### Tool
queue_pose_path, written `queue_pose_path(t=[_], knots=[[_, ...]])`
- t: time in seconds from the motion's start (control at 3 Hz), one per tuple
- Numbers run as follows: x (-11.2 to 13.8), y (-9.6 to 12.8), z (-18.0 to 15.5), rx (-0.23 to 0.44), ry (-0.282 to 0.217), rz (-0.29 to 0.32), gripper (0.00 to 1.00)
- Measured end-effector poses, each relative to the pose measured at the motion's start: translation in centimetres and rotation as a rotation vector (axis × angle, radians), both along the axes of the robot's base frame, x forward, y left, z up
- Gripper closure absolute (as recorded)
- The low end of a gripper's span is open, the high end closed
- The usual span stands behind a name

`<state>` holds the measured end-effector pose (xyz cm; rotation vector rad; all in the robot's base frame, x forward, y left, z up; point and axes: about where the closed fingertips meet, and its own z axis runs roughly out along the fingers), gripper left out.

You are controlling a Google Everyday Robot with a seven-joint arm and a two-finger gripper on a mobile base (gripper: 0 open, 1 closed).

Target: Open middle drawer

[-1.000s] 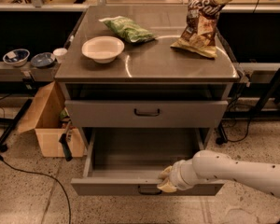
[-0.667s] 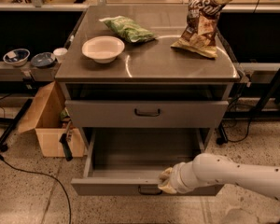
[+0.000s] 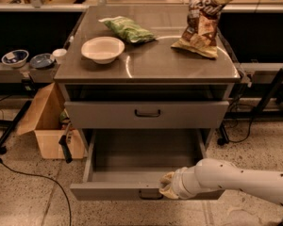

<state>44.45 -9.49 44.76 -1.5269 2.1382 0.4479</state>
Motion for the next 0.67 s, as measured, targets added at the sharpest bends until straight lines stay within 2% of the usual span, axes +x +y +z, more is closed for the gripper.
queue_pose_path(t=[0.67], knots=[[-2.3, 0.2, 0.7, 0.003, 0.012, -0.014, 1.00]])
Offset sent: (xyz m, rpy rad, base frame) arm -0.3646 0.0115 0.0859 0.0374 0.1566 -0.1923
